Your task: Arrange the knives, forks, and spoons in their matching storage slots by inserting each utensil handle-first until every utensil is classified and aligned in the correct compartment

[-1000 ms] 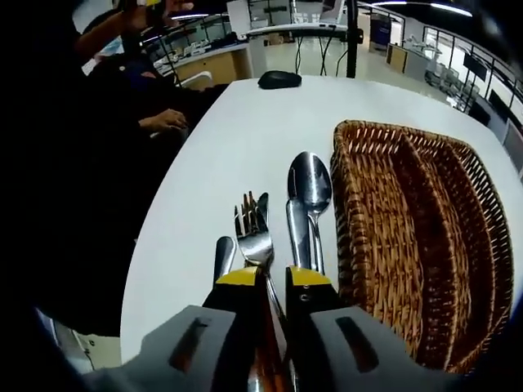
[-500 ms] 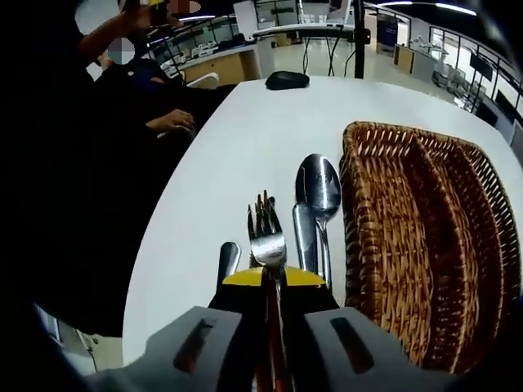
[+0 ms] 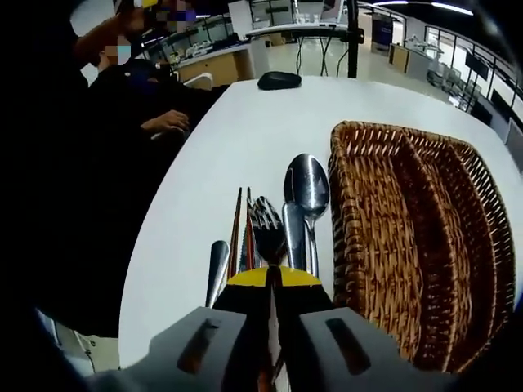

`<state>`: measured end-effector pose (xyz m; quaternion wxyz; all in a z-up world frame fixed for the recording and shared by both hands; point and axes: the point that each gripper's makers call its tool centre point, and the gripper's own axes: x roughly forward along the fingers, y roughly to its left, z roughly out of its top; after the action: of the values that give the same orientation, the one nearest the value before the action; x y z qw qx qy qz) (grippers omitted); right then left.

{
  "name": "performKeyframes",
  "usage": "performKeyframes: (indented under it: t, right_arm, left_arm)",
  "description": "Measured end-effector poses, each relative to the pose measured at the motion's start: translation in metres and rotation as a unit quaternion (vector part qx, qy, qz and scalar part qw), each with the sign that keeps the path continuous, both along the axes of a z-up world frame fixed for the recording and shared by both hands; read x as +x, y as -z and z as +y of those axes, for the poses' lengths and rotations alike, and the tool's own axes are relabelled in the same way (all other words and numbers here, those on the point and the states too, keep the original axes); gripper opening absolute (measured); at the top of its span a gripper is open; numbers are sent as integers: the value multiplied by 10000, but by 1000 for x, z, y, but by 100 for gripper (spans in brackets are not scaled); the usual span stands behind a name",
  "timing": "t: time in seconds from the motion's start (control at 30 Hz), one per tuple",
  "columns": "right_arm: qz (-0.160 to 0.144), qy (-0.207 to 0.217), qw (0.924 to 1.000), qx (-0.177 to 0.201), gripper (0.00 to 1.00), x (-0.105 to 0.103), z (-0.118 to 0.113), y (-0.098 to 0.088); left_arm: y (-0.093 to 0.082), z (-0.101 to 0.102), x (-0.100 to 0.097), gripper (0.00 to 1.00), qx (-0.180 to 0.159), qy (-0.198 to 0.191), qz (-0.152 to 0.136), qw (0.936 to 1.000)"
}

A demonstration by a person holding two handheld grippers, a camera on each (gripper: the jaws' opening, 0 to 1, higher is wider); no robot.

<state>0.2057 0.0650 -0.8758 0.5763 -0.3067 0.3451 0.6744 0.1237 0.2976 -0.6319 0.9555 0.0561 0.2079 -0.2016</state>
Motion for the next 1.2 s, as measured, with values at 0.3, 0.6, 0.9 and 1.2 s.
performKeyframes:
  t: [0.3,0.6,0.9,1.2]
  right_arm:
    - [-206,-119,9995,-184,2,0,-7,2]
    - [-585,-524,9967,-201,1,-4,-3,1]
    - [-637,-696,9955,-106,0,-2,-3,-2]
    - [-714,-640,9949,-299,0,2,-12,-6]
  left_arm:
    - [-1,0,1,100,20,9,-11,10000]
    - [0,-1,3,100,43,23,-1,10000]
    - [0,0,3,100,56,14,9,10000]
    - [1,-8,11,100,28,193,101,9998]
